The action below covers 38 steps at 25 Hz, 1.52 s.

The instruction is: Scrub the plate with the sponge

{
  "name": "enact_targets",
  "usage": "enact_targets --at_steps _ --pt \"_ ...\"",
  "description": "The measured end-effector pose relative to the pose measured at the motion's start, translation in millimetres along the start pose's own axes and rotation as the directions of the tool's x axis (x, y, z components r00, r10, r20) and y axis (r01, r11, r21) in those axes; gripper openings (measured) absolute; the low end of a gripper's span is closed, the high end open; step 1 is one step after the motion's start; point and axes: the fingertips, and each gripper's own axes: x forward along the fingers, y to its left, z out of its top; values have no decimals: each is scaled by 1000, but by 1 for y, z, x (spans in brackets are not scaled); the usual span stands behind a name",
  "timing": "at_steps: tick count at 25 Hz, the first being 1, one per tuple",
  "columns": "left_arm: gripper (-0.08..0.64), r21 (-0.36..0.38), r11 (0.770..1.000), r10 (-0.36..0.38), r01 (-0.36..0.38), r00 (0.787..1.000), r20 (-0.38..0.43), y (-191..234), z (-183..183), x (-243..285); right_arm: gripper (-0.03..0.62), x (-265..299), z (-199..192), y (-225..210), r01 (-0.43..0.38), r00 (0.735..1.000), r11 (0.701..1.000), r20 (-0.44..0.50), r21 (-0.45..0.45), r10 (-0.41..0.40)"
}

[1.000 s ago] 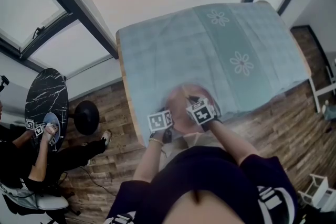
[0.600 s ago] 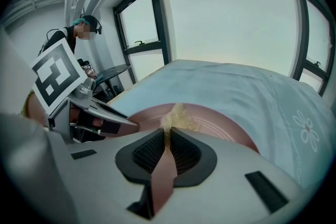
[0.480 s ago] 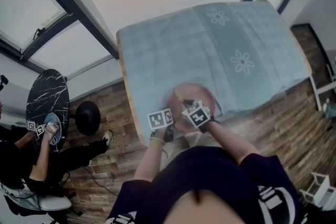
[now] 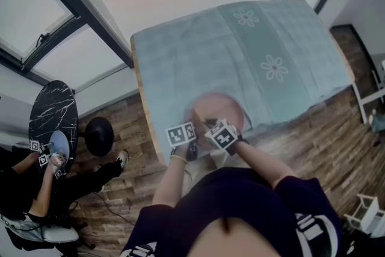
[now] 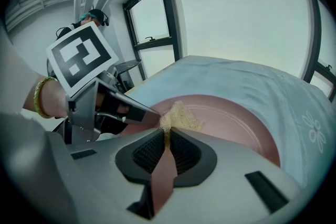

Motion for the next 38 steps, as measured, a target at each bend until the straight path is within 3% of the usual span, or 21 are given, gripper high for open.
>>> enact_targets --at_steps 20,38 --pt "48 -6 1000 -1 1 1000 -3 1 0 0 38 -15 -41 48 -116 988 993 -111 -35 112" --pt "48 -13 1000 4 -4 1000 -4 1 -1 0 38 -46 -53 72 -219 968 975 -112 45 223"
